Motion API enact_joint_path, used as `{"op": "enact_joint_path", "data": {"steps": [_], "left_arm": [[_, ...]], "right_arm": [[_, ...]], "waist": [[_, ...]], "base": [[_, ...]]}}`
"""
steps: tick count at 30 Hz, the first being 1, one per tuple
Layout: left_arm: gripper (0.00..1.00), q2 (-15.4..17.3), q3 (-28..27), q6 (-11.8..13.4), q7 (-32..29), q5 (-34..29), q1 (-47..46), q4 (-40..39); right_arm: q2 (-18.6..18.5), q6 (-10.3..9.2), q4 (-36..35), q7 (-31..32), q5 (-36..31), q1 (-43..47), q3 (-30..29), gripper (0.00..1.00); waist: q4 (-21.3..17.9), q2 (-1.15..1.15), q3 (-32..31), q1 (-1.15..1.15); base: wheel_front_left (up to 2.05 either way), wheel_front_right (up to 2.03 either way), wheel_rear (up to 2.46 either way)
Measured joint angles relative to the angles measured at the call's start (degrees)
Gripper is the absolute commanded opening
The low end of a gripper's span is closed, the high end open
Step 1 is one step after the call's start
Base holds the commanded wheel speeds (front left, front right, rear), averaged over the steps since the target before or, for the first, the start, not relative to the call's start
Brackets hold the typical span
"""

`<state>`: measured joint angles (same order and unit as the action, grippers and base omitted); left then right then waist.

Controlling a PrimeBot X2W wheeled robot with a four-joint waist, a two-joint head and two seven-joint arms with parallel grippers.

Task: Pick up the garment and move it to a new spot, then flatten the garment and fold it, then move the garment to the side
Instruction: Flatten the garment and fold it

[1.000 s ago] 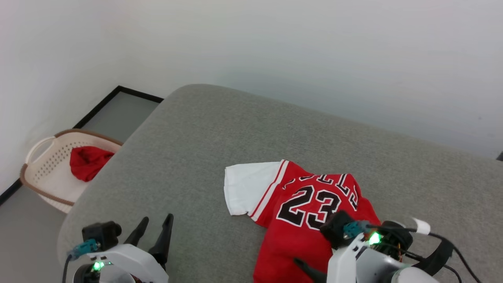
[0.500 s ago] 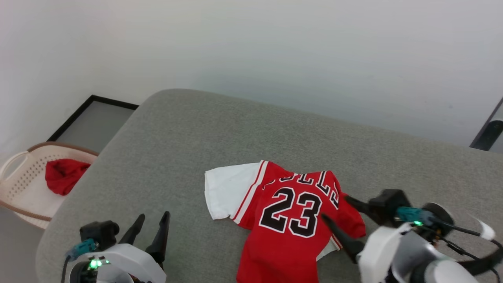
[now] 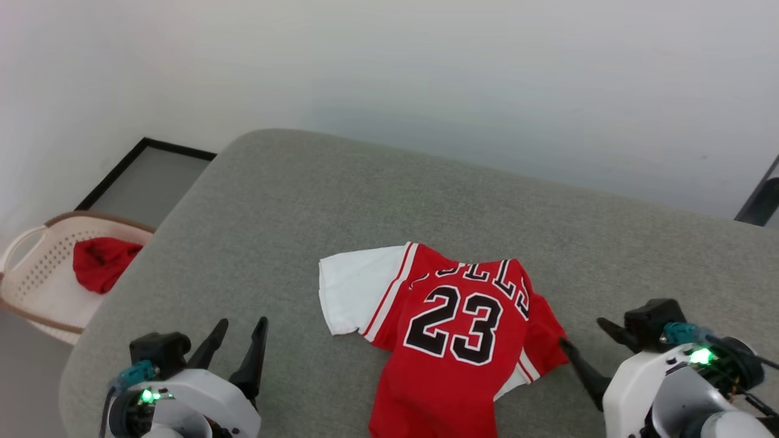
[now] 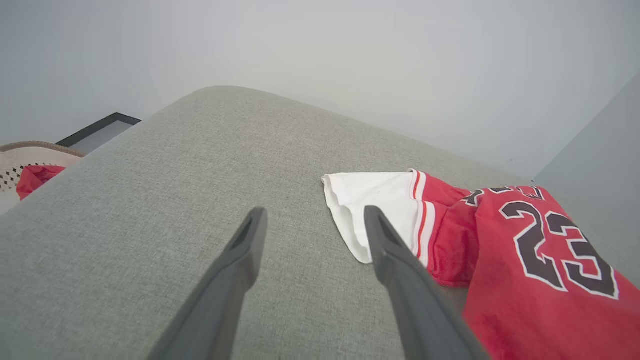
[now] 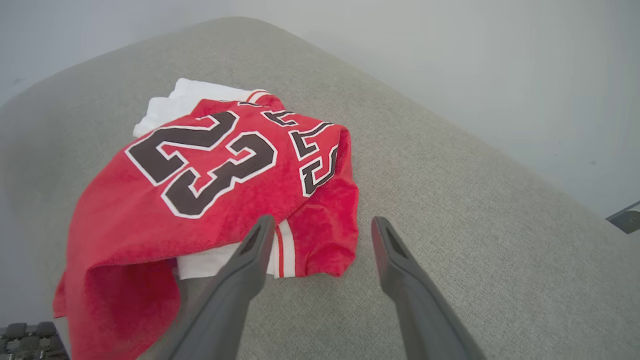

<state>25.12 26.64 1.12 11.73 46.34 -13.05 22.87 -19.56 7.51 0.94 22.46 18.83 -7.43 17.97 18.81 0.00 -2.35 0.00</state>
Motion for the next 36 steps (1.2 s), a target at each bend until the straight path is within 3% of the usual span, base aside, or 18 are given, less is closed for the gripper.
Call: {"op": "enact_joint_path", "data": {"steps": [13, 19, 26, 33, 34, 35, 36], "left_arm": [[1.00, -1.2, 0.3, 0.6, 2.1, -2.7, -2.7, 1.6], [1.00, -2.5, -1.1, 2.0, 3.2, -6.6, -4.0, 2.3], [1.00, -5.2, -8.8, 3.5, 3.4, -15.0, -2.6, -1.9], [1.00, -9.4, -15.9, 1.9, 3.4, -21.8, 0.8, -4.1], [1.00, -10.0, -16.9, 1.6, 3.4, -22.5, 1.2, -4.3], [1.00, -10.5, -17.7, 1.1, 3.4, -23.3, 1.4, -4.5], [1.00, -11.0, -18.5, 0.8, 3.4, -24.0, 1.5, -4.6]], "right_arm": [[-1.7, 0.00, 7.6, 10.9, 1.8, -5.2, -2.8, 1.00], [-1.6, 0.00, 11.3, 12.5, 3.2, -7.5, -2.6, 1.00], [-0.7, 0.00, 15.3, 13.5, 4.9, -9.0, -1.1, 1.00], [0.1, 0.00, 19.6, 14.3, 5.2, -10.8, -0.9, 1.00], [0.1, 0.00, 20.2, 14.4, 5.2, -11.1, -0.7, 0.36], [0.1, 0.00, 20.5, 14.3, 5.2, -11.2, -0.6, 0.00], [0.1, 0.00, 20.9, 14.0, 5.3, -11.4, -0.6, 0.00]], "waist": [[4.1, 0.00, 3.8, 0.00], [6.5, 0.00, 5.7, 0.00], [8.4, 0.00, 7.5, 0.00], [9.0, 0.00, 8.0, 0.00], [9.1, 0.00, 8.0, 0.00], [9.1, 0.00, 8.0, 0.00], [9.1, 0.00, 8.0, 0.00]], "base": [[0.00, 0.00, 0.00], [0.00, 0.00, 0.00], [0.00, 0.00, 0.00], [0.00, 0.00, 0.00], [0.00, 0.00, 0.00], [0.00, 0.00, 0.00], [0.00, 0.00, 0.00]]}}
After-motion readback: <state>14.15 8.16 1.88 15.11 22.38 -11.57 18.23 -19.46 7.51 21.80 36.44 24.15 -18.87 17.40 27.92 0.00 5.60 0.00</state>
